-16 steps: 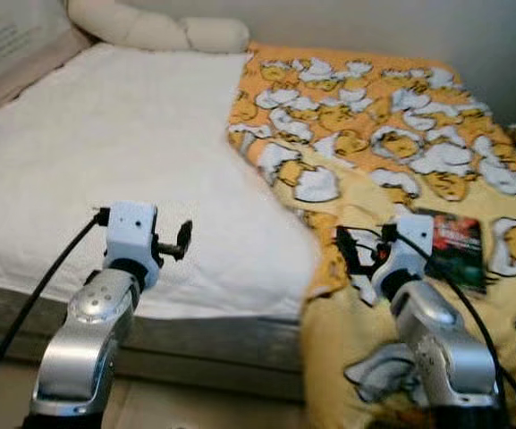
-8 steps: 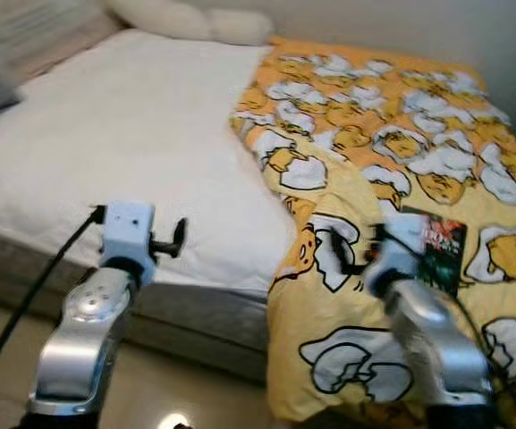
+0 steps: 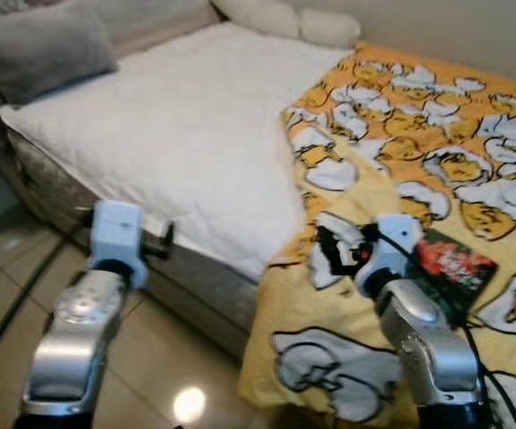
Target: Clean up the room
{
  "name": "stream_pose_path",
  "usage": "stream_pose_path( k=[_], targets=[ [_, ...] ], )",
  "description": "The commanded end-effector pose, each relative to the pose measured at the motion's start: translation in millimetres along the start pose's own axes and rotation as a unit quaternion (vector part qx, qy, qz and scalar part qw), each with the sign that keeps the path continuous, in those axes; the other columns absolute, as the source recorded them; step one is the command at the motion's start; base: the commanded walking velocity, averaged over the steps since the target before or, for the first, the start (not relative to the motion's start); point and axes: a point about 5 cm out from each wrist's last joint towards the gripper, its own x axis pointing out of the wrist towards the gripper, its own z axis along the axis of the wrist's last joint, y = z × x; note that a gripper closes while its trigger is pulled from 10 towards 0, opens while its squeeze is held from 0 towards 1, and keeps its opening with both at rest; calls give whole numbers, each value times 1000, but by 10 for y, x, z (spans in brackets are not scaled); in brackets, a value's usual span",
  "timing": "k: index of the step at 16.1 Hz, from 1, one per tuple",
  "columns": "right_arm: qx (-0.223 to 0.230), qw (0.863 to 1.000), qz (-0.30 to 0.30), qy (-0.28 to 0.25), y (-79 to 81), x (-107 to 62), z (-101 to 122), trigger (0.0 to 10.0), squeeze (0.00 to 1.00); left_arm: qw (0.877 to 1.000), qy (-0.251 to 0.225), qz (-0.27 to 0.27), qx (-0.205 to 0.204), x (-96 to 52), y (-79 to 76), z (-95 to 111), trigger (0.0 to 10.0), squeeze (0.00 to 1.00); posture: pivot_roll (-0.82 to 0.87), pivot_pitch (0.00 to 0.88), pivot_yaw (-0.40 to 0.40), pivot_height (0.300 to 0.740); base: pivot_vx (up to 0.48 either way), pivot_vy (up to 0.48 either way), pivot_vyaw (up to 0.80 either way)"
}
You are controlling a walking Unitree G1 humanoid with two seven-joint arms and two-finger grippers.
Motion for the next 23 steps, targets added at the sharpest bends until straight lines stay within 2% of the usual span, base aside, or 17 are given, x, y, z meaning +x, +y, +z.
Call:
stream_pose_path(
  k=[1, 9, 13, 14, 19, 20, 23],
  targets=[
    [2, 1000, -20, 2, -124, -24, 12, 10000, 0, 1000, -7, -18, 1, 15, -99, 39, 10000, 851, -101, 0, -28, 740, 0, -480, 0],
    [8, 1000, -7, 23, -91, -54, -94, 10000, 0, 1000, -2, -18, 15, -3, -93, 5, 10000, 835, -109, 0, -22, 740, 0, -473, 0],
    [21, 999, 12, 28, -45, -61, -103, 10000, 0, 999, 12, -24, 21, 1, -121, -41, 10000, 749, -108, 0, -24, 740, 0, 0, 0],
    [25, 999, 16, 31, -32, -62, -112, 10000, 0, 998, 13, -40, 36, -4, -154, -52, 10000, 733, -109, 0, -21, 740, 0, 0, 0],
    [34, 998, 25, 35, -4, -45, -101, 10000, 0, 998, 19, -56, 38, -10, -176, -84, 10000, 702, -115, 0, -11, 740, 0, 0, 0],
    [33, 998, 27, 37, 2, -40, -105, 10000, 0, 997, 19, -58, 39, -10, -178, -87, 10000, 616, -118, 0, -9, 740, 0, 0, 0],
    [29, 998, 26, 43, 14, -35, -116, 10000, 0, 997, 13, -60, 40, -4, -174, -82, 10000, 576, -120, 0, -11, 740, 0, 0, 0]
  ],
)
